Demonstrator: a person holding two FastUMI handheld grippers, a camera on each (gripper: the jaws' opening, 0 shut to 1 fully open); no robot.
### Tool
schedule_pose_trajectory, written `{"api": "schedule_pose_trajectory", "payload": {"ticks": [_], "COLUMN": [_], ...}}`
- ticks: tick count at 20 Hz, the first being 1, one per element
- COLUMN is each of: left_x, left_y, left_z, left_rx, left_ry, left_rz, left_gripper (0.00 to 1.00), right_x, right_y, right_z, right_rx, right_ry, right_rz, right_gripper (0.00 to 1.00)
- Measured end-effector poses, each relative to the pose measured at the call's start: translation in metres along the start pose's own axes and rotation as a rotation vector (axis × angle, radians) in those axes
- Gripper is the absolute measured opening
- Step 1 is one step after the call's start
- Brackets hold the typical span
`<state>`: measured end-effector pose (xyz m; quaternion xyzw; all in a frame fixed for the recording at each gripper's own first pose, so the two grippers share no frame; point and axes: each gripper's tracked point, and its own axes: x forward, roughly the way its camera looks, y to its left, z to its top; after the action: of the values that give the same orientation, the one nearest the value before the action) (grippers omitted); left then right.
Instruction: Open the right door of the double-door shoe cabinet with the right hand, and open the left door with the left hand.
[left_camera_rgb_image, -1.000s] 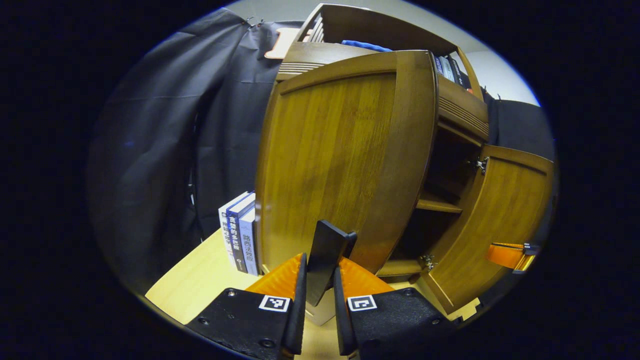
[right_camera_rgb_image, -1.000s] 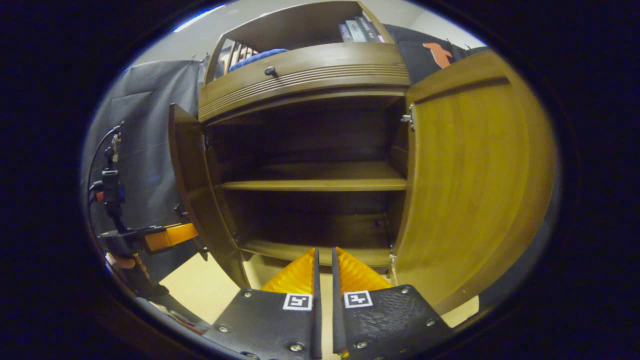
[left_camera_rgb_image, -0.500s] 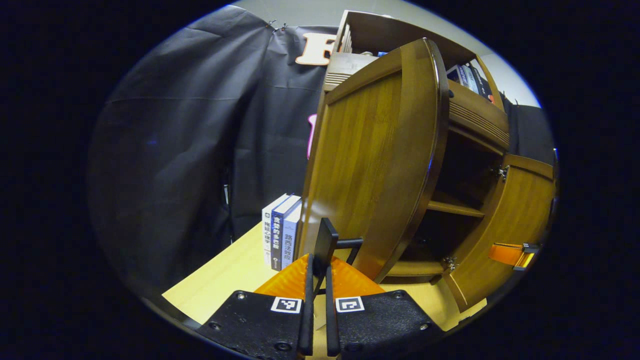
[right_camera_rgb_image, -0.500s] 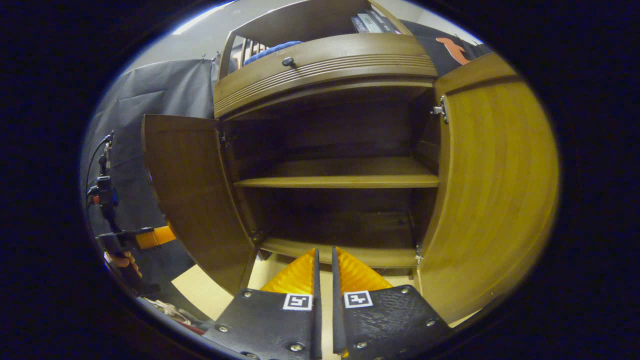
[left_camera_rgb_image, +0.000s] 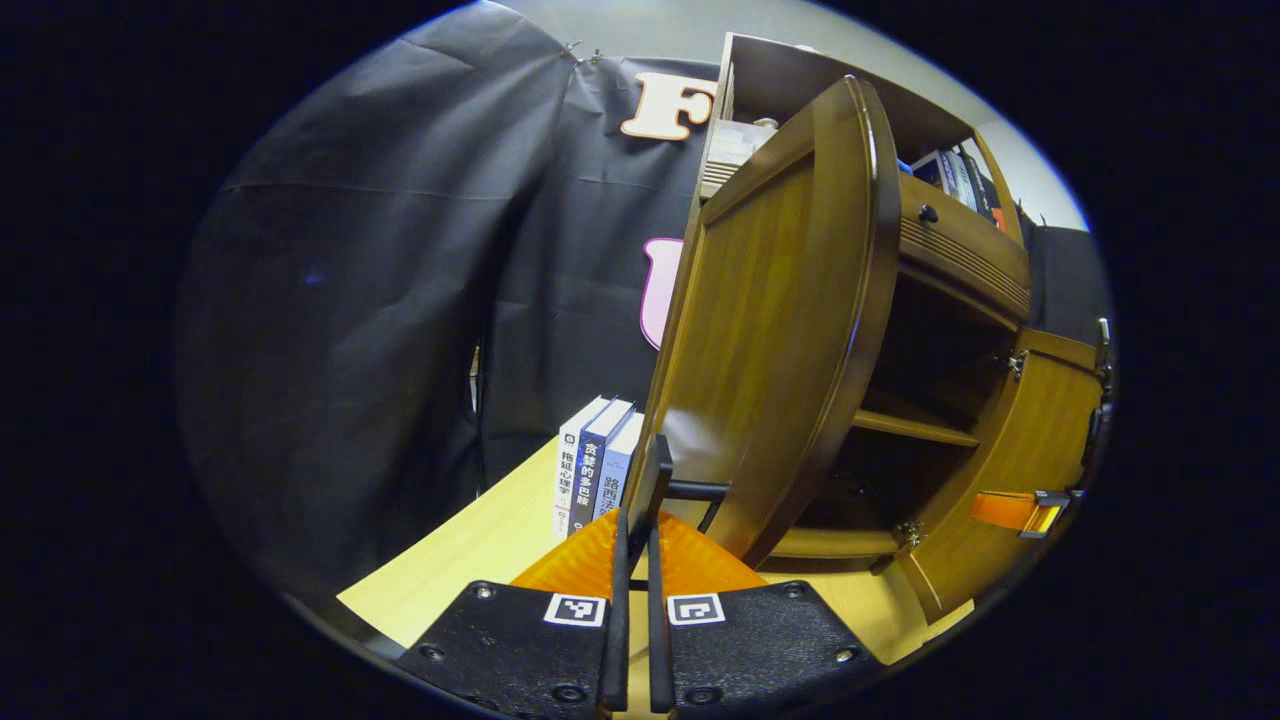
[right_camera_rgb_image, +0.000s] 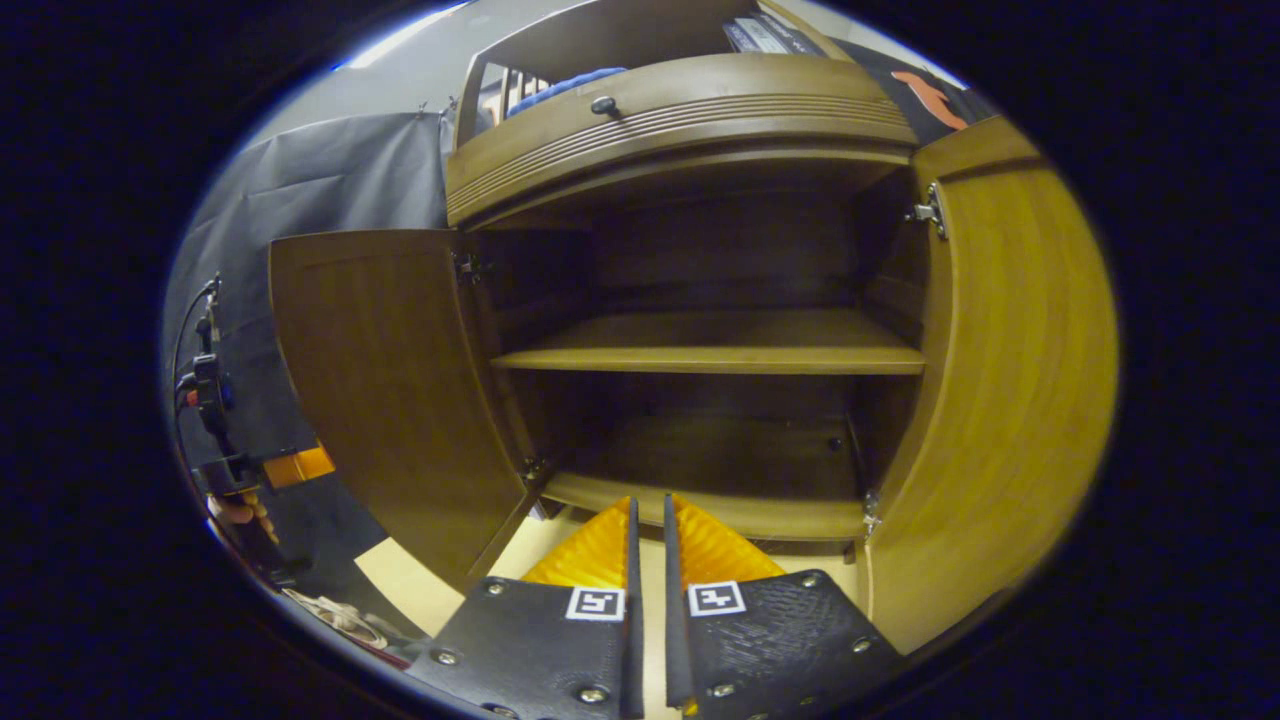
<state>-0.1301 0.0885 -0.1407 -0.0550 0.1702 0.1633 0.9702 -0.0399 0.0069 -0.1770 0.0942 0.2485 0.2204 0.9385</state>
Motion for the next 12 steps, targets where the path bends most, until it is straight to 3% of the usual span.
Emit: {"api": "schedule_pose_trajectory", "payload": {"ticks": [2,4,5,12], "left_x": [-0.002,-0.002,-0.002,-0.005], "left_y": [0.006,0.010,0.011,0.016], "left_z": [0.000,0.002,0.002,0.004], "left_rx": [0.016,0.024,0.026,0.041], "left_ry": [-0.002,-0.003,-0.003,-0.003], "left_rz": [0.002,0.002,0.002,0.010], "left_gripper": [0.04,0.12,0.07,0.06], "right_x": [0.003,0.006,0.008,0.016], "right_y": [0.001,0.004,0.005,0.004], "right_z": [0.000,0.002,0.001,0.003], "right_rx": [-0.002,0.001,0.001,-0.004], "right_ry": [0.003,0.000,0.000,0.001], "right_rz": [0.008,0.017,0.021,0.034], "right_gripper": [0.09,0.09,0.09,0.09]}}
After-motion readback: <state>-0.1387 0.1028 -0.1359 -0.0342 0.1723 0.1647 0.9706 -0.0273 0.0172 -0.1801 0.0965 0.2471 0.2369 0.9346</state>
